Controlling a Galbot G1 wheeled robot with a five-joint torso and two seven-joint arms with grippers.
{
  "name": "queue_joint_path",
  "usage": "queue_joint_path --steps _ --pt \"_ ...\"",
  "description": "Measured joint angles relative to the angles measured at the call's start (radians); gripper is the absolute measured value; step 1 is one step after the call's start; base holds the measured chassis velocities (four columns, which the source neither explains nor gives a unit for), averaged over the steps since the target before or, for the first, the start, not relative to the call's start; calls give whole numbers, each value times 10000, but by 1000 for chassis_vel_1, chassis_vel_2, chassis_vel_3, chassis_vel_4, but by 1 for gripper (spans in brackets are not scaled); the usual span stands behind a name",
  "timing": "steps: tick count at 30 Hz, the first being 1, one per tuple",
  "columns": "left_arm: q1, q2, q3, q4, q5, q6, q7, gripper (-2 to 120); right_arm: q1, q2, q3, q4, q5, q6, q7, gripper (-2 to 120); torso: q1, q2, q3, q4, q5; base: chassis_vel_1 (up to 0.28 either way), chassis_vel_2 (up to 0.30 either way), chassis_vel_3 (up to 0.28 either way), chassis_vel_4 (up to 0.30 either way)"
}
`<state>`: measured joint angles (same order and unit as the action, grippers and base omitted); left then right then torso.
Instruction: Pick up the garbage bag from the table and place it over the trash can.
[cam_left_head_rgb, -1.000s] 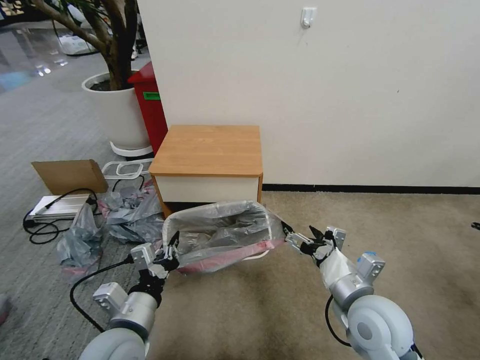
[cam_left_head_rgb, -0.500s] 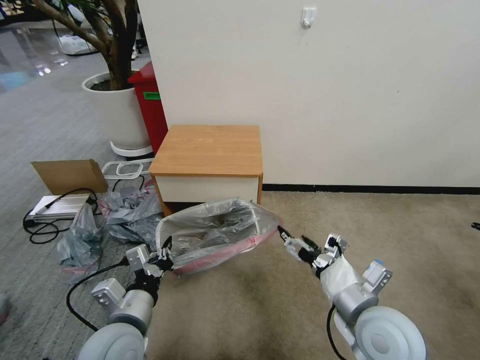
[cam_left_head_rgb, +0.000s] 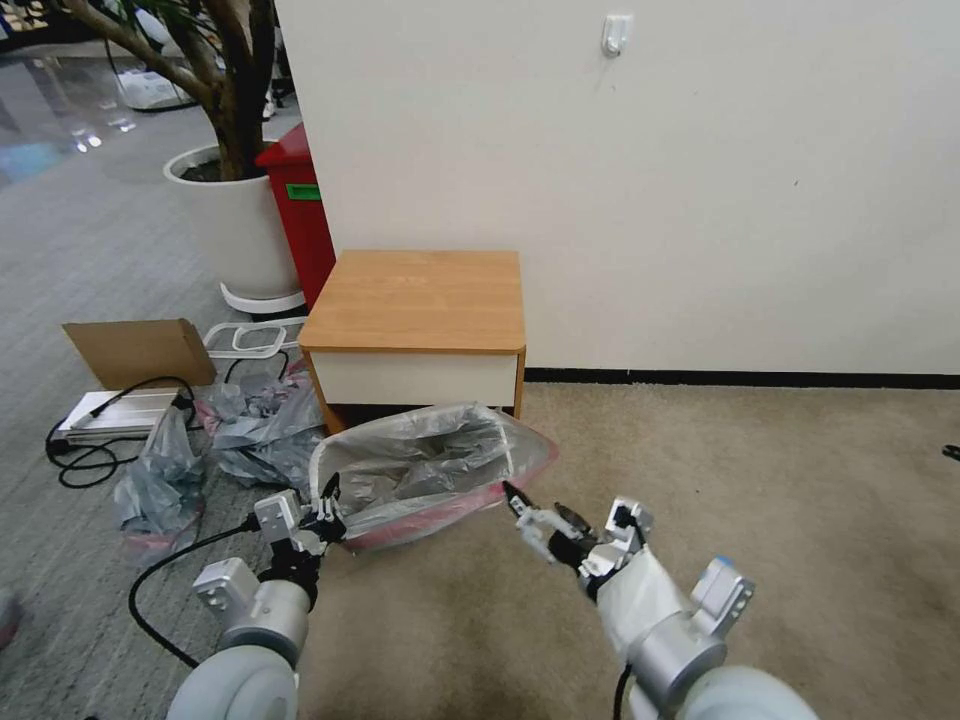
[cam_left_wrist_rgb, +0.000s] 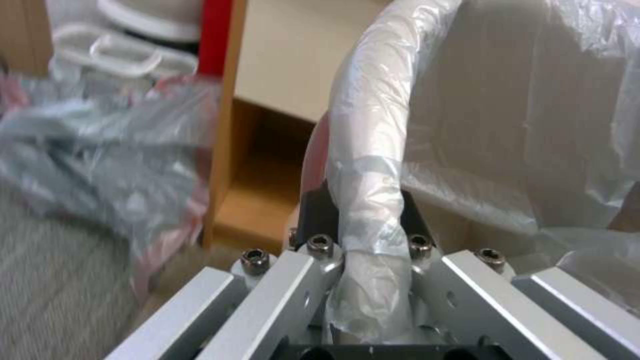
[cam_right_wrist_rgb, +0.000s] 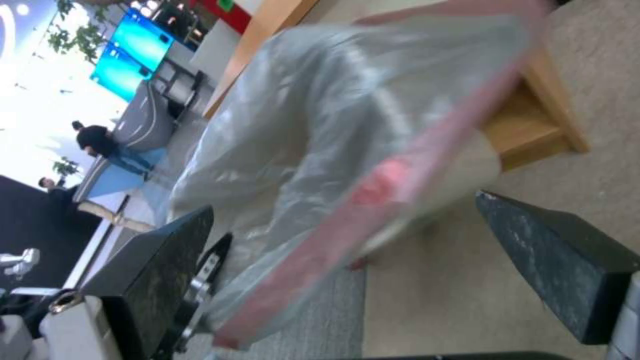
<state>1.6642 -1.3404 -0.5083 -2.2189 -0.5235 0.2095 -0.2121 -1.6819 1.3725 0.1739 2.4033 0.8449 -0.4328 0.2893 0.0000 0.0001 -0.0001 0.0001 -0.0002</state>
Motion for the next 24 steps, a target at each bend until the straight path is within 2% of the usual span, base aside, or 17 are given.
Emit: queue_joint_path --steps 6,16,24 --pt "99 116 62 -31 705 -410 309 4 355 26 -76 -655 -389 122 150 100 -1 0 1 0 2 0 0 0 0" --pt "140 86 44 -41 729 -490 324 4 686 250 843 -901 230 252 153 99 0 0 1 0 2 0 0 0 0" --pt "135 -1 10 -116 513 -491 296 4 827 838 1314 -1394 661 485 130 99 0 -1 1 0 2 0 0 0 0"
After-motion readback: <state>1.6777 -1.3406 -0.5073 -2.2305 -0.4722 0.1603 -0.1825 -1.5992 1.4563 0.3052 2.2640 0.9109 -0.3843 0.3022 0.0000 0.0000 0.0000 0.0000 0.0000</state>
